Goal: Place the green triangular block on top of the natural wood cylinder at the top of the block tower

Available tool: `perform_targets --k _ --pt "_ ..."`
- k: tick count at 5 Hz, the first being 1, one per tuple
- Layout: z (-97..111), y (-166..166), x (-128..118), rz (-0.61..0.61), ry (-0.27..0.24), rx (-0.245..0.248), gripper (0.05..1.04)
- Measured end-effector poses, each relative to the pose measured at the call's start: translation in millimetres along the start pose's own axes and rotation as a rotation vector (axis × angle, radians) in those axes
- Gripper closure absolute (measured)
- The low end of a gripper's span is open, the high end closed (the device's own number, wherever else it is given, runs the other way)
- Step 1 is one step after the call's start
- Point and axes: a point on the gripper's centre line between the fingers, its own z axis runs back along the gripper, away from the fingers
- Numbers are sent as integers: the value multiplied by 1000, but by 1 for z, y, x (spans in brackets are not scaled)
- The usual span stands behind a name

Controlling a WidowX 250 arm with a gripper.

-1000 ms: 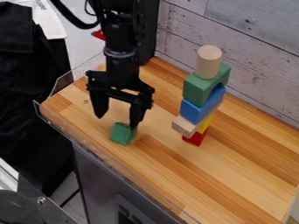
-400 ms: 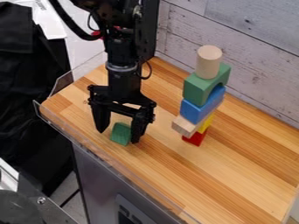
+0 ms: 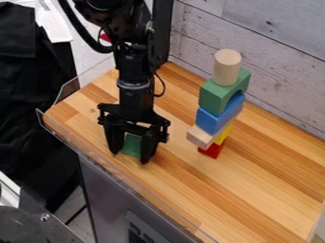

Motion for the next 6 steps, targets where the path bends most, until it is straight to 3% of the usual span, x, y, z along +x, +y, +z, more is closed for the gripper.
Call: perform_targets --k 1,2,3,4,5,6 --pt "0 1 3 22 -16 -6 593" --pt "4 1 2 45 -20 -1 593" --pt "52 -3 -3 64 -111 19 593" --pt "103 -13 -2 74 -245 59 593" --pt "150 -28 1 20 -344 66 593" --pt "173 -41 -1 -14 -372 78 593"
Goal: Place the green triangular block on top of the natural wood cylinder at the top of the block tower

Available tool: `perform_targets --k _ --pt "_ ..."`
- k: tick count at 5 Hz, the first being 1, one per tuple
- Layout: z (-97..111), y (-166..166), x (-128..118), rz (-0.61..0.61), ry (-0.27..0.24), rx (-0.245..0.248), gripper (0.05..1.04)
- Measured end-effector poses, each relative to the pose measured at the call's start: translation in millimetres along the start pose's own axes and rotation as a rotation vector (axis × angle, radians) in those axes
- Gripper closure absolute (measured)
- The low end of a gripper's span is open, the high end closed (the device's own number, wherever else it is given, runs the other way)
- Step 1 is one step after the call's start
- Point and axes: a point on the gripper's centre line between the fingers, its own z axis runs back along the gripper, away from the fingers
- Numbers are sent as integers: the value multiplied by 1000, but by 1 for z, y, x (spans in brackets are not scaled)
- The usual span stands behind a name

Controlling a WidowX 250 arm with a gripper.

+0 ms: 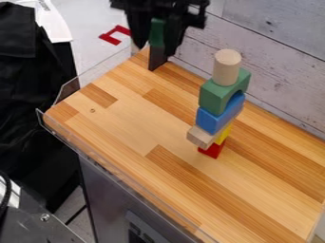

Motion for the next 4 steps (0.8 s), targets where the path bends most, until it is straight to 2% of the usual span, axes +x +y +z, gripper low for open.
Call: perform_targets --k 2,4 --pt "20 -20 8 -81 -28 17 593" --pt "9 -36 3 -157 56 27 593"
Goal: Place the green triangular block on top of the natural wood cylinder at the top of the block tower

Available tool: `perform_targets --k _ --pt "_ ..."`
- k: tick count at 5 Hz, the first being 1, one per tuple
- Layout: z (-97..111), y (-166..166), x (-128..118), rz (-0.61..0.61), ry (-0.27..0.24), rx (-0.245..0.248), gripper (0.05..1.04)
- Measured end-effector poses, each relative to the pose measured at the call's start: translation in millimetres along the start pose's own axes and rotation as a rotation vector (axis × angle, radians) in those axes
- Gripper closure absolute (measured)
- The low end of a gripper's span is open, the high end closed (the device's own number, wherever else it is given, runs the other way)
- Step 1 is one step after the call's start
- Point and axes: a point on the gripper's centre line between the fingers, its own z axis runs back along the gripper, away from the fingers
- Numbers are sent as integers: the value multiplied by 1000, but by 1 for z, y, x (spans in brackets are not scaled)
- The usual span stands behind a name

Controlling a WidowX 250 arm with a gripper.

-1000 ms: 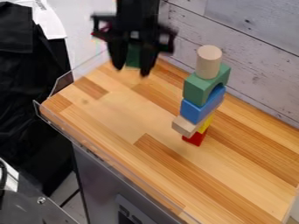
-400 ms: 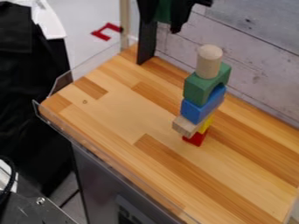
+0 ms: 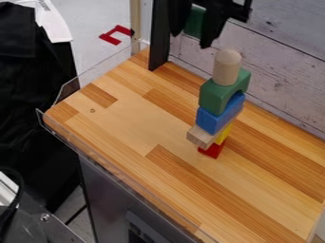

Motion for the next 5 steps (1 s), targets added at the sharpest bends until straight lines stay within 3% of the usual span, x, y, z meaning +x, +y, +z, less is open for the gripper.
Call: perform_targets --k 1,5 --pt "-4 -5 -2 -23 27 0 593" --pt "2 -19 5 -54 46 -56 593"
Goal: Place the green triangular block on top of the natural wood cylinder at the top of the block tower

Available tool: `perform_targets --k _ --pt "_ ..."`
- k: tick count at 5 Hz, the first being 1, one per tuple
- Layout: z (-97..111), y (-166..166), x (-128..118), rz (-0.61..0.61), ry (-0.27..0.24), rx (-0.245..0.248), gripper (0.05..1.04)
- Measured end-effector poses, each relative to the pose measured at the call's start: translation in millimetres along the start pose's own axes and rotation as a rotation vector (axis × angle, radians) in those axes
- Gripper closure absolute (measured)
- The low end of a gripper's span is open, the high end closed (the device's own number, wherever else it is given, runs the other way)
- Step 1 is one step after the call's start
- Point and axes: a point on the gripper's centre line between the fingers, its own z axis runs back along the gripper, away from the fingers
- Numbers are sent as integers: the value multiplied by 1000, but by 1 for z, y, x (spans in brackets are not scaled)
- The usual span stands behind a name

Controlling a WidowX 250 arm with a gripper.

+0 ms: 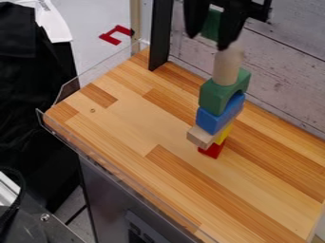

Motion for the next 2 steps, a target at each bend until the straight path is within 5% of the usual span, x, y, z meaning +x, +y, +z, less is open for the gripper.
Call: perform_targets --k 2 --pt "-15 -9 5 -32 63 -33 593"
